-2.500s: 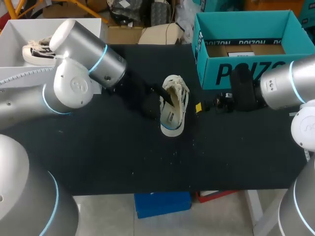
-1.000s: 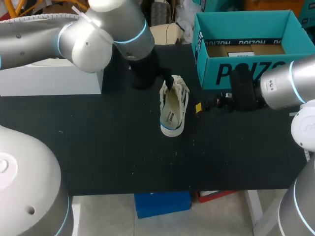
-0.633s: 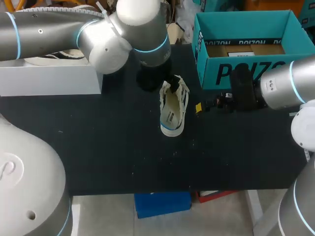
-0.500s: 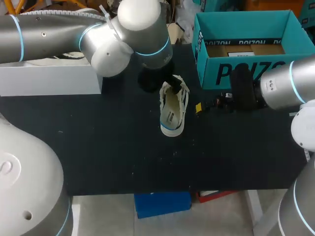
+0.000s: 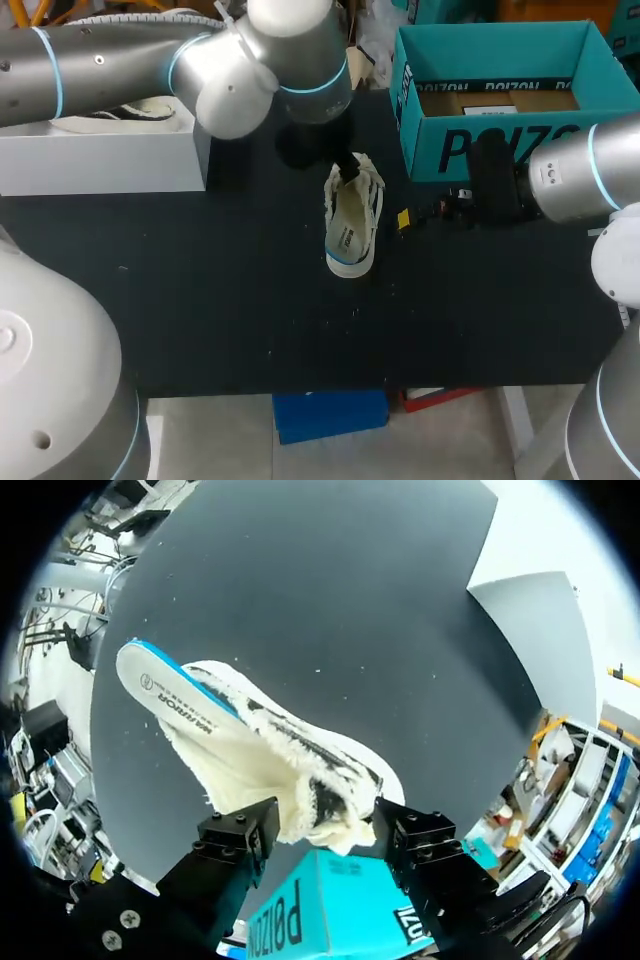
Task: Take the shoe out of the shoebox, open the shoe tongue, remove and reinsert the insole, then place the shoe into the shoebox
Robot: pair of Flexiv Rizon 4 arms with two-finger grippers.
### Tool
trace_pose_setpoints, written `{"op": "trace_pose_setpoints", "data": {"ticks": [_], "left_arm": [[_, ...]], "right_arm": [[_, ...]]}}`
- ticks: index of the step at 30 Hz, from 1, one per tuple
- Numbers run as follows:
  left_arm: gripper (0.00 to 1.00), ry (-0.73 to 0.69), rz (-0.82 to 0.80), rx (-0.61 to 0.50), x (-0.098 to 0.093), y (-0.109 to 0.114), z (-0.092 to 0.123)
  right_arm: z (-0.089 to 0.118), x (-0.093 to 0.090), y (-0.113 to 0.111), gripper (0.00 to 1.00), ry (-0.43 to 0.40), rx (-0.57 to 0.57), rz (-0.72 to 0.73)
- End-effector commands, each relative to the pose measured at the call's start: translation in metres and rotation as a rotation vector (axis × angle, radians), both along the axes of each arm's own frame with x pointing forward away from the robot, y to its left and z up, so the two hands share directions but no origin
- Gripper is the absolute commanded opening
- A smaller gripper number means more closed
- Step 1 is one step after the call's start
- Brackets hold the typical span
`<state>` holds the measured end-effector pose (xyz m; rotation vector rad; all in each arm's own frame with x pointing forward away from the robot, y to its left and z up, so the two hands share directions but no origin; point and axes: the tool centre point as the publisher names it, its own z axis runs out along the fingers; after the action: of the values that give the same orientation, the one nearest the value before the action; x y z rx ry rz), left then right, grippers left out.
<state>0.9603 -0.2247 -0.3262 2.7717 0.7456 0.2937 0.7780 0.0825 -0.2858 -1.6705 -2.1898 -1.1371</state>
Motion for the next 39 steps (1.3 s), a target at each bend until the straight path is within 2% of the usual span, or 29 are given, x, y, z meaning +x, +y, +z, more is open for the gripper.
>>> {"op": "trace_pose_setpoints", "data": {"ticks": [1,4,7,8,10,11,12,15,16,17,19,20,22,24,26,28,29,30,31,33,34,36,39], "left_arm": [[0.61,0.0,-0.017,-0.009,-0.001,-0.007,0.003],[0.62,0.041,-0.002,-0.044,-0.01,-0.008,0.008],[0.68,0.097,0.116,-0.065,-0.023,-0.003,0.018],[0.75,0.137,0.2,-0.08,-0.029,0.001,0.026],[0.75,0.203,0.27,-0.15,-0.038,0.006,0.037],[0.63,0.249,0.348,-0.174,-0.044,0.011,0.044],[0.56,0.287,0.369,-0.208,-0.048,0.015,0.048],[0.57,0.405,0.487,-0.261,-0.059,0.023,0.055],[0.57,0.493,0.54,-0.334,-0.063,0.026,0.058],[0.51,0.548,0.606,-0.386,-0.067,0.031,0.06],[0.49,0.658,0.672,-0.477,-0.073,0.037,0.061],[0.49,0.674,0.696,-0.488,-0.075,0.039,0.06],[0.56,0.717,0.751,-0.537,-0.083,0.043,0.057],[0.69,0.762,0.814,-0.597,-0.091,0.047,0.052],[0.7,0.803,0.846,-0.639,-0.096,0.049,0.048],[0.8,0.847,0.879,-0.678,-0.102,0.051,0.042],[0.78,0.86,0.894,-0.706,-0.105,0.051,0.039],[0.66,0.882,0.904,-0.733,-0.107,0.05,0.037],[0.49,0.901,0.915,-0.755,-0.11,0.05,0.034],[0.47,0.944,0.943,-0.821,-0.114,0.05,0.029],[0.49,0.962,0.949,-0.842,-0.115,0.049,0.028],[1.0,0.977,0.975,-0.884,-0.118,0.05,0.024],[1.0,0.92,0.971,-0.842,-0.12,0.051,0.024]], "right_arm": [[0.0,0.0,0.001,1.0,0.001,-0.003,-0.001],[0.0,0.0,0.001,1.0,0.001,-0.003,-0.001],[0.0,0.0,0.001,1.0,0.001,-0.003,-0.001],[0.0,0.0,0.001,1.0,0.001,-0.003,-0.001],[0.0,0.0,0.001,1.0,0.001,-0.003,-0.001],[0.0,0.0,0.001,1.0,0.001,-0.003,-0.001],[0.0,0.0,0.001,1.0,0.001,-0.003,-0.001],[0.0,0.0,0.001,1.0,0.001,-0.003,-0.001],[0.0,0.0,0.001,1.0,0.001,-0.003,-0.001],[0.0,0.0,0.001,1.0,0.001,-0.003,-0.001],[0.0,0.0,0.001,1.0,0.001,-0.003,-0.001],[0.0,0.0,0.001,1.0,0.001,-0.003,-0.001],[0.0,0.0,0.001,1.0,0.001,-0.003,-0.001],[0.0,0.0,0.001,1.0,0.001,-0.003,-0.001],[0.0,0.0,0.001,1.0,0.001,-0.003,-0.001],[0.0,0.0,0.001,1.0,0.001,-0.003,-0.001],[0.0,0.0,0.001,1.0,0.001,-0.003,-0.001],[0.0,0.0,0.001,1.0,0.001,-0.003,-0.001],[0.0,0.0,0.001,1.0,0.001,-0.003,-0.001],[0.0,0.0,0.001,1.0,0.001,-0.003,-0.001],[0.0,0.0,0.001,1.0,0.001,-0.003,-0.001],[0.0,0.0,0.001,1.0,0.001,-0.003,-0.001],[0.0,0.0,0.001,1.0,0.001,-0.003,-0.001]]}}
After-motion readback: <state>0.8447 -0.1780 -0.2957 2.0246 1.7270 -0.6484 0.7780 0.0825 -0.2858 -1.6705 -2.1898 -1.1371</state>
